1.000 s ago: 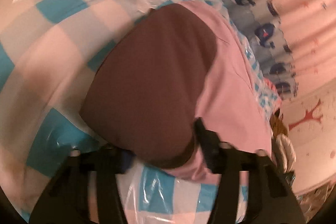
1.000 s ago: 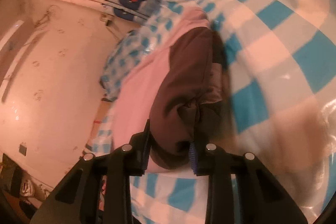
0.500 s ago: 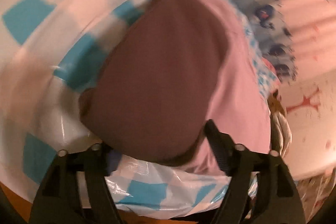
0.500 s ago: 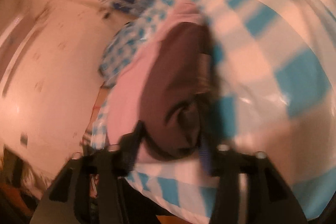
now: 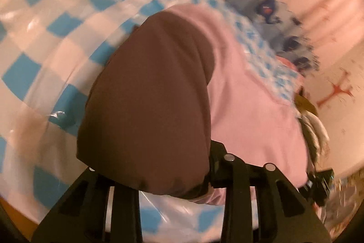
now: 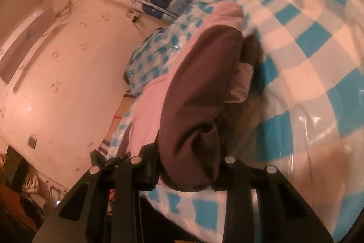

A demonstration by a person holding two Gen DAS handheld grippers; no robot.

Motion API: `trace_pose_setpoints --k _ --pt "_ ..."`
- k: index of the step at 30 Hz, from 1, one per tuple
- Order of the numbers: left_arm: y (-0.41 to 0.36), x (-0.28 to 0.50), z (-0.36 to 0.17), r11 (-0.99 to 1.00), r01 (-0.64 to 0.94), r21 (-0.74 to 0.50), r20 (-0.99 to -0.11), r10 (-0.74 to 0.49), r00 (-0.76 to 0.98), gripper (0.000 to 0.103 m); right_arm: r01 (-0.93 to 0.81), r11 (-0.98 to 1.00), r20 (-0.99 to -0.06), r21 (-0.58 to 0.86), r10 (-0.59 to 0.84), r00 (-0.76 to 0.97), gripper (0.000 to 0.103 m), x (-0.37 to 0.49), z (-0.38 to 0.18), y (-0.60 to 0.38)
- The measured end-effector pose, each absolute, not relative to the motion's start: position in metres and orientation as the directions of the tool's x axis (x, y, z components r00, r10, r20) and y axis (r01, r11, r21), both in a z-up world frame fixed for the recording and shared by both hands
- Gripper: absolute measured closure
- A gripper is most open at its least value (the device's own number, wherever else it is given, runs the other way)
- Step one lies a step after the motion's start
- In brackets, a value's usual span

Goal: Fold large clothes

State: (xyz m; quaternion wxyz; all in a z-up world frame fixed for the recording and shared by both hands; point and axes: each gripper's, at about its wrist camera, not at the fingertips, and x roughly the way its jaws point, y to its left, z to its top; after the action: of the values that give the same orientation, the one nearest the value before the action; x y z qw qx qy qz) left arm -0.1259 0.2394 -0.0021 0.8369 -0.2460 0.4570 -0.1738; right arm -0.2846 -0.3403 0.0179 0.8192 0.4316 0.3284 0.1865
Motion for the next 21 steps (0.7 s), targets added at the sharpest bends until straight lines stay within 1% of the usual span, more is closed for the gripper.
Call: trace_pose_setpoints --k 1,3,4,5,6,7,8,9,10,11,12,13,14,15,16,17,18,19,21 --pt "0.239 -0.137 0.010 0.818 0.097 -0.567 -0.668 -0.526 0.527 0.074 -0.038 0.565 -0.369 0.824 0.588 0.720 0.071 -0.298 0.028 -0.340" --pt "0.240 -0.155 0.020 0.828 0.123 -0.548 -0.671 -0.522 0.526 0.071 -0.042 0.597 -0.389 0.801 0.573 0.722 0.071 -0.320 0.039 -0.339" --pt "0.243 -0.156 0.009 0.830 0.101 -0.548 -0.692 -0.518 0.503 0.061 -0.015 0.616 -0.427 0.788 0.564 0.707 0.067 -0.329 0.034 -0.339" --pt "0.245 -0.153 -0.003 0.834 0.074 -0.547 -0.715 -0.511 0.478 0.048 0.031 0.631 -0.479 0.775 0.554 0.681 0.064 -0.332 0.023 -0.340" --pt "0.248 -0.150 -0.025 0.834 0.019 -0.551 -0.748 -0.504 0.433 0.042 0.075 0.633 -0.517 0.771 0.552 0.655 0.059 -0.333 0.011 -0.341" --pt "0.255 -0.148 -0.045 0.816 -0.048 -0.575 -0.762 -0.514 0.394 0.031 0.135 0.612 -0.545 0.779 0.556 0.627 0.056 -0.337 -0.006 -0.346" --pt "0.262 -0.150 -0.060 0.778 -0.103 -0.620 -0.745 -0.542 0.388 0.025 0.155 0.600 -0.546 0.785 0.551 0.632 0.056 -0.342 -0.010 -0.350" --pt "0.267 -0.154 -0.064 0.760 -0.112 -0.640 -0.726 -0.551 0.411 0.022 0.166 0.606 -0.549 0.778 0.527 0.648 0.053 -0.347 -0.008 -0.354" --pt "0.269 -0.156 -0.063 0.760 -0.111 -0.641 -0.720 -0.544 0.431 0.019 0.191 0.635 -0.564 0.748 0.458 0.687 0.047 -0.355 0.003 -0.361" --pt "0.272 -0.159 -0.061 0.762 -0.114 -0.637 -0.714 -0.528 0.459 0.017 0.235 0.661 -0.582 0.713 0.370 0.724 0.044 -0.361 0.017 -0.370" --pt "0.274 -0.159 -0.062 0.755 -0.121 -0.645 -0.706 -0.527 0.473 0.016 0.271 0.681 -0.597 0.680 0.300 0.744 0.038 -0.362 0.027 -0.375" --pt "0.278 -0.157 -0.064 0.730 -0.140 -0.669 -0.689 -0.538 0.485 0.016 0.316 0.728 -0.619 0.609 0.186 0.764 0.037 -0.360 0.047 -0.378" --pt "0.279 -0.154 -0.066 0.718 -0.151 -0.680 -0.683 -0.544 0.488 0.014 0.310 0.765 -0.616 0.564 0.139 0.775 0.037 -0.352 0.063 -0.373" --pt "0.279 -0.153 -0.066 0.712 -0.156 -0.684 -0.679 -0.544 0.493 0.013 0.273 0.804 -0.604 0.527 0.129 0.786 0.037 -0.340 0.078 -0.361" --pt "0.277 -0.150 -0.066 0.710 -0.161 -0.685 -0.676 -0.538 0.503 0.012 0.195 0.866 -0.587 0.461 0.132 0.799 0.033 -0.315 0.099 -0.334" --pt "0.273 -0.148 -0.065 0.710 -0.167 -0.684 -0.674 -0.529 0.516 0.011 0.151 0.899 -0.580 0.411 0.130 0.804 0.030 -0.299 0.109 -0.315" --pt "0.271 -0.147 -0.063 0.707 -0.173 -0.686 -0.670 -0.521 0.528 0.011 0.097 0.934 -0.576 0.344 0.129 0.807 0.023 -0.280 0.116 -0.291" --pt "0.272 -0.147 -0.063 0.705 -0.178 -0.686 -0.666 -0.511 0.543 0.011 0.033 0.976 -0.597 0.213 0.103 0.795 0.022 -0.249 0.117 -0.253" --pt "0.271 -0.156 -0.055 0.706 -0.173 -0.687 -0.654 -0.497 0.570 0.011 -0.002 0.999 -0.658 0.047 0.032 0.752 0.022 -0.209 0.093 -0.218"
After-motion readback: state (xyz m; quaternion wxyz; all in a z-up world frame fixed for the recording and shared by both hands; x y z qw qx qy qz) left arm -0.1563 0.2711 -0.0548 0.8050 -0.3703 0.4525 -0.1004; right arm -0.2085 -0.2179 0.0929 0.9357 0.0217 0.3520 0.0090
